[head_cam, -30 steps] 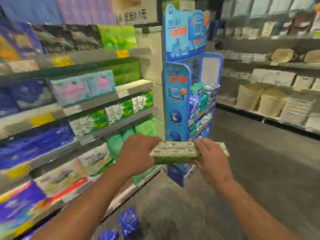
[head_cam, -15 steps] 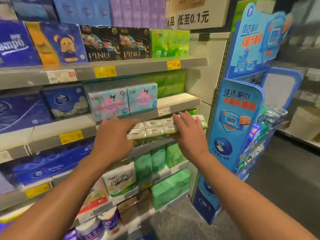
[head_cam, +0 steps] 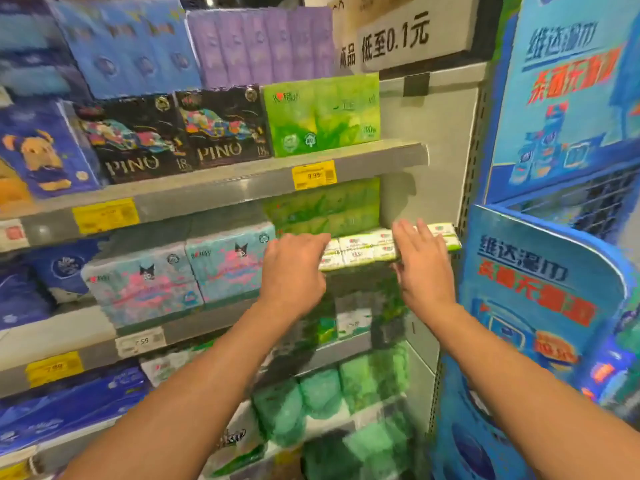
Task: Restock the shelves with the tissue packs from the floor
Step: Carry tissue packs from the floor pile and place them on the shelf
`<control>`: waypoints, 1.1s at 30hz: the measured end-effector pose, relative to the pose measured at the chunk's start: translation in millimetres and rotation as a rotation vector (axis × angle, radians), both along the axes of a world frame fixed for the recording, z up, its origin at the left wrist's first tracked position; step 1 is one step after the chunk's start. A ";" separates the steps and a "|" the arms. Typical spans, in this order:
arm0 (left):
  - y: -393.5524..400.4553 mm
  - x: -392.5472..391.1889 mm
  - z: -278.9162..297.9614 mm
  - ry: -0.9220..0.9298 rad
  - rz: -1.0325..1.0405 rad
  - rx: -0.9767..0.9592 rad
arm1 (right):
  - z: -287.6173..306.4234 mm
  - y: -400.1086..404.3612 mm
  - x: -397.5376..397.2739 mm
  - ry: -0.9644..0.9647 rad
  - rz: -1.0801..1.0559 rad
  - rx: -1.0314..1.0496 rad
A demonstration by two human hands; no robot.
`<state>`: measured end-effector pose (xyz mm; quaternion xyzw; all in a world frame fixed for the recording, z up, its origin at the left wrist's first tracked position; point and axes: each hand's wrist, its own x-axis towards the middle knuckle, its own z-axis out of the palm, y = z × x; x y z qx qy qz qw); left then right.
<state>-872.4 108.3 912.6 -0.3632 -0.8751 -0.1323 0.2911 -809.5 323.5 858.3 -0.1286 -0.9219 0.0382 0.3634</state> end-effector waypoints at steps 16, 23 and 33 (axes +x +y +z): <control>73.6 -138.1 -18.2 -0.105 0.227 -0.320 | -7.8 67.5 -162.3 -0.142 0.088 0.054; 83.5 -148.9 -52.8 -0.073 0.134 -0.249 | -3.9 55.8 -211.9 -0.366 0.063 0.047; 85.3 -177.2 -89.9 -0.526 0.217 -0.079 | -17.0 55.1 -232.6 -0.253 -0.023 -0.055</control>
